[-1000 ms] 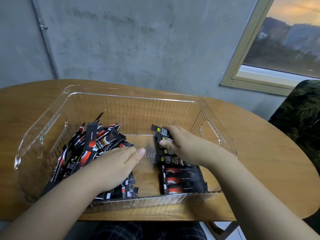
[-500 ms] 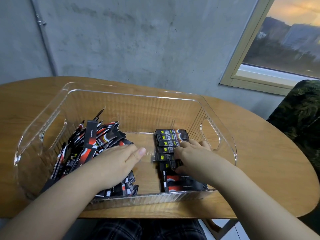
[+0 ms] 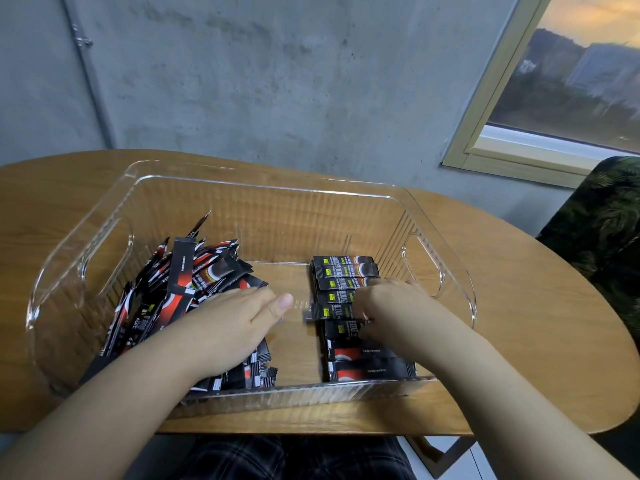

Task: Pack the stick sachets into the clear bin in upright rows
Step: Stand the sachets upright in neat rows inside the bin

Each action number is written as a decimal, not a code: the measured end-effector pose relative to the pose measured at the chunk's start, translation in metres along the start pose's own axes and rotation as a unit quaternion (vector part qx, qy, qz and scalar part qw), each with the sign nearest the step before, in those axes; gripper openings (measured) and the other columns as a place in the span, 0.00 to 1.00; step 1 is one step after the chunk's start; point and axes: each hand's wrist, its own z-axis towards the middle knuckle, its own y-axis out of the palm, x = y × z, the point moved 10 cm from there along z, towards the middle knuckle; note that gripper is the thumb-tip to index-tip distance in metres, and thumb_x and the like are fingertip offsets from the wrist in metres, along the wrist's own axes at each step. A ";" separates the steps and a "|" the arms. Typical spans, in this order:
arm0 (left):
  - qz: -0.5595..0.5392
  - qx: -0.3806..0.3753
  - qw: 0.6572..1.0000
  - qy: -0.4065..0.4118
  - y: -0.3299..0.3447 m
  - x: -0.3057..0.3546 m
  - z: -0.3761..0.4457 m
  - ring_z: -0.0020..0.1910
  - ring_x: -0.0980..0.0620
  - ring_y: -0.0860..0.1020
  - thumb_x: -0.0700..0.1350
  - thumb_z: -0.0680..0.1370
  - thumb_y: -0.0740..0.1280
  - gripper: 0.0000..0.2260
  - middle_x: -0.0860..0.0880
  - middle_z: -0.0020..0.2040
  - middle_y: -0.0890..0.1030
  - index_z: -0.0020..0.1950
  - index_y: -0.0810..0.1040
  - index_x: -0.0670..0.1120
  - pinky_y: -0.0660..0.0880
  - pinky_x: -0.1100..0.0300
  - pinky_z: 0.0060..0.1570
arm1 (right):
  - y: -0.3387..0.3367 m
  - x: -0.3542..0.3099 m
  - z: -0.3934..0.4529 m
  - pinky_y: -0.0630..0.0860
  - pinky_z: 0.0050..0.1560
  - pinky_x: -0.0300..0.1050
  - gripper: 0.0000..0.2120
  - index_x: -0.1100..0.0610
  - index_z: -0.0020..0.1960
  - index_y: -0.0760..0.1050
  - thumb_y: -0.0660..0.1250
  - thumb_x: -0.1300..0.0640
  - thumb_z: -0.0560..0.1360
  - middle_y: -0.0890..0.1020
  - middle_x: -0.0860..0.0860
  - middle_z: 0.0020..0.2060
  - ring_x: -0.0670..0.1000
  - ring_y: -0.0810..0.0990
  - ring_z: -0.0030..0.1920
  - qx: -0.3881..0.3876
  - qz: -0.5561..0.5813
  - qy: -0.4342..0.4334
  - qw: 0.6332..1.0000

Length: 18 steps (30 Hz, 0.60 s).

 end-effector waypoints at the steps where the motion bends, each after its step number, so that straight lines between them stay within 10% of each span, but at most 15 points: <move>1: 0.001 -0.001 1.000 -0.003 0.000 -0.001 0.000 0.49 0.61 0.71 0.66 0.71 0.37 0.26 0.57 0.46 0.74 0.45 0.70 0.55 0.68 0.59 0.56 | -0.003 -0.006 0.002 0.68 0.57 0.49 0.15 0.49 0.63 0.72 0.65 0.57 0.77 0.75 0.50 0.55 0.53 0.72 0.59 0.011 0.020 -0.019 1.000; 7: -0.015 -0.006 1.000 -0.016 0.001 -0.002 -0.001 0.51 0.62 0.71 0.68 0.69 0.37 0.27 0.58 0.47 0.74 0.45 0.70 0.57 0.68 0.58 0.58 | 0.002 -0.043 0.014 0.63 0.50 0.44 0.35 0.40 0.72 0.62 0.54 0.71 0.74 0.62 0.49 0.49 0.49 0.58 0.51 -0.024 0.041 -0.093 0.995; 18: 0.035 -0.003 0.998 -0.045 0.003 -0.013 0.003 0.51 0.58 0.70 0.48 0.84 0.50 0.08 0.58 0.50 0.72 0.56 0.67 0.53 0.69 0.60 0.52 | 0.000 -0.032 0.009 0.66 0.57 0.43 0.26 0.43 0.68 0.70 0.57 0.67 0.76 0.66 0.47 0.49 0.48 0.62 0.54 -0.006 0.112 -0.093 0.989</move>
